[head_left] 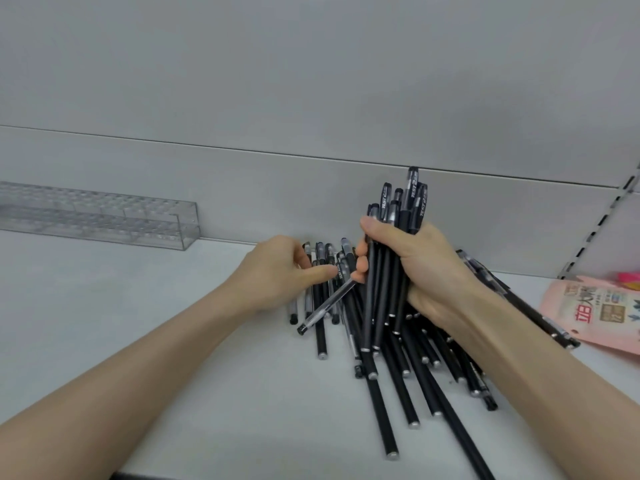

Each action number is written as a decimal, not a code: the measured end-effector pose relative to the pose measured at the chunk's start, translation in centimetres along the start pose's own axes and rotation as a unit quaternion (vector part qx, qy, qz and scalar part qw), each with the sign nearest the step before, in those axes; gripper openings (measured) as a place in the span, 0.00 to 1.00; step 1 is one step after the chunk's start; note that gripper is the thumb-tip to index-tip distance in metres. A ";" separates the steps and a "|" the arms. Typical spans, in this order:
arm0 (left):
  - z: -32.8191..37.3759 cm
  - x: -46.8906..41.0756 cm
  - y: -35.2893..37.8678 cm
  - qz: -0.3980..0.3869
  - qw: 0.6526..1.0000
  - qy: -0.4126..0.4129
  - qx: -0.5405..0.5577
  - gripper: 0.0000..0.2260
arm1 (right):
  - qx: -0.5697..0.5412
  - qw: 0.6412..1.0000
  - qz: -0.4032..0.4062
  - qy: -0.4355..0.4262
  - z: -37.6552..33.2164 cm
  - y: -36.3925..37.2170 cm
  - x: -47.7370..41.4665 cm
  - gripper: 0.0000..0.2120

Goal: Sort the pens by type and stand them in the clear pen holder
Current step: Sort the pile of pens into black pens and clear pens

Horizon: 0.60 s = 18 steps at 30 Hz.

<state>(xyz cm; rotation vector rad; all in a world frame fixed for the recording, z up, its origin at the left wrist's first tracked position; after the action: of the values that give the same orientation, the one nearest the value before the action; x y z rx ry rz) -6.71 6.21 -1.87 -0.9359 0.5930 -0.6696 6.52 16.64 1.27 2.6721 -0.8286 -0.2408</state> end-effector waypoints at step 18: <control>1.6 -0.1 0.3 -0.109 0.990 -0.053 0.070 0.21 | 0.038 0.997 0.053 0.032 0.8 -0.8 -0.6 0.06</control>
<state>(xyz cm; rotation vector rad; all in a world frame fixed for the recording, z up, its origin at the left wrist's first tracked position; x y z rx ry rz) -5.59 7.25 -1.37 -0.9054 0.3482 -0.8402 6.27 17.35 0.31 2.6802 -0.9731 -0.0986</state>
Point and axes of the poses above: each hand's wrist, its own x-axis away from the middle knuckle, its own y-axis out of the palm, z = x × y, the point moved 1 cm from there along -x, towards the middle knuckle, and after that the axes turned 11 degrees about -x, right-handed, at the moved point
